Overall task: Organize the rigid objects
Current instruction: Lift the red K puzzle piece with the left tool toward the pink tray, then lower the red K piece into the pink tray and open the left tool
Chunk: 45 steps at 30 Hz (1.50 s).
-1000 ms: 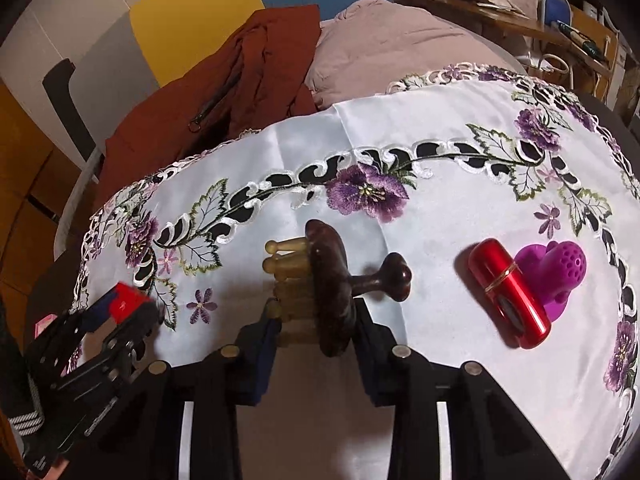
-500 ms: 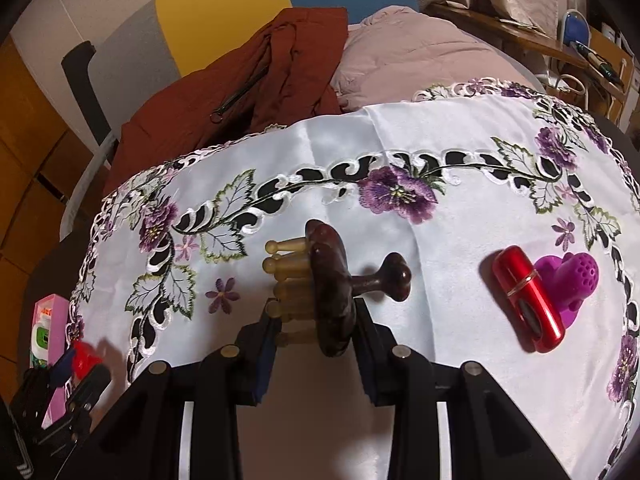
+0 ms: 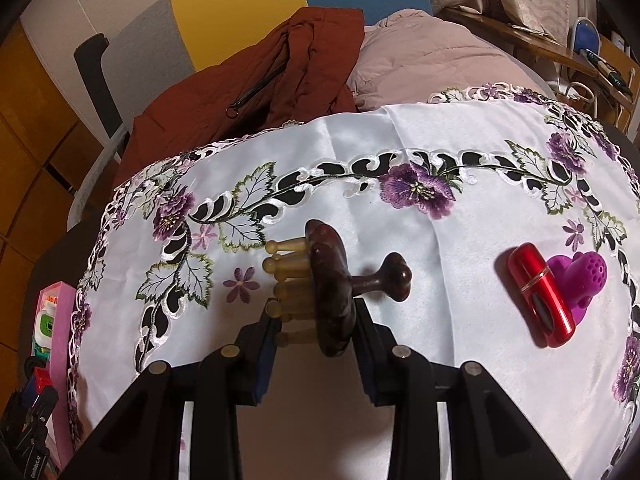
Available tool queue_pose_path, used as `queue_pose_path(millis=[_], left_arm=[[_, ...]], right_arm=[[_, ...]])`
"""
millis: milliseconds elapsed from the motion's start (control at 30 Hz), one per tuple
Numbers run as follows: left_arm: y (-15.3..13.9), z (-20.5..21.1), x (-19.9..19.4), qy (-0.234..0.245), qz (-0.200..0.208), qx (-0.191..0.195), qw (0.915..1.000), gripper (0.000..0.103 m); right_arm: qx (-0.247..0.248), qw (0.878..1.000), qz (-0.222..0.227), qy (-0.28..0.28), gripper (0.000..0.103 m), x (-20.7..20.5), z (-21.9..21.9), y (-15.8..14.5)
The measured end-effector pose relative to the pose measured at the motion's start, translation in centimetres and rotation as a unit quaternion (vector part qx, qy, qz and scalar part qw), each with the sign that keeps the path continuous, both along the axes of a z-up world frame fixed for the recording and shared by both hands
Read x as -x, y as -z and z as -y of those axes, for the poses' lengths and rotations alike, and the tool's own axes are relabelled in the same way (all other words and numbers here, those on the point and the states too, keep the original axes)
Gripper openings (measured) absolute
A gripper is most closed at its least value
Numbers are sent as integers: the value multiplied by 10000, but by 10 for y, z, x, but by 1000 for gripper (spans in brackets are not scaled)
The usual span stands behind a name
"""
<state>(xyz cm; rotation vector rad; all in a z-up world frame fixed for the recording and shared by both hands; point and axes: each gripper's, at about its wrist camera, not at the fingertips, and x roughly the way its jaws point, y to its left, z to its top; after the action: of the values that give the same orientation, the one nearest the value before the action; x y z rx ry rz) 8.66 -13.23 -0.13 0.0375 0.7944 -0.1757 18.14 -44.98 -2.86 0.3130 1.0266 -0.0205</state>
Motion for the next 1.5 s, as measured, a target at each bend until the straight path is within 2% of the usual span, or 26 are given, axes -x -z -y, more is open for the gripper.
queue_pose_path(millis=[400,733,867,900,967,1033,1167,1200,1267,1333,1400,1433,1500], left_arm=[[2,-73,28,-691,-9,81,9976,47],[21,-131,41,-1349,-230,150,9905,46],[11,-100,37,-812,-122,218,9964,49],[7,-88,32,-626,-108,335,9974,53],[2,-65,22,-357,-76,278,9989,71],[0,-43,12,-57,-88,240,9997,71],[6,-16,-6,221,-254,352,9988,71],[10,-12,-10,218,-347,376,9985,71],[22,-10,-23,111,-560,320,9979,64],[32,-9,-31,12,-632,140,9979,63],[37,-12,-36,-98,-574,-53,9983,62],[38,-13,-37,-100,-532,-125,9985,57],[40,-14,-39,-17,-533,-213,9984,57]], right_arm=[[1,10000,30,-72,34,3,-7,3],[133,9998,22,-119,35,3,-11,4],[147,9998,29,-110,35,3,-11,4],[153,9998,30,-116,35,3,-11,4],[145,9998,29,-116,35,3,-10,4],[104,9999,26,-105,35,3,-9,4],[43,10000,13,-89,35,2,-7,4],[32,10000,10,-80,35,2,-8,4],[-1,10000,5,-70,35,3,-7,4],[-59,10000,-3,-64,35,3,-7,5],[-117,9999,-6,-60,35,2,-7,5],[-131,9999,-6,-67,35,2,-7,5],[-136,9999,-2,-95,35,2,-8,5]])
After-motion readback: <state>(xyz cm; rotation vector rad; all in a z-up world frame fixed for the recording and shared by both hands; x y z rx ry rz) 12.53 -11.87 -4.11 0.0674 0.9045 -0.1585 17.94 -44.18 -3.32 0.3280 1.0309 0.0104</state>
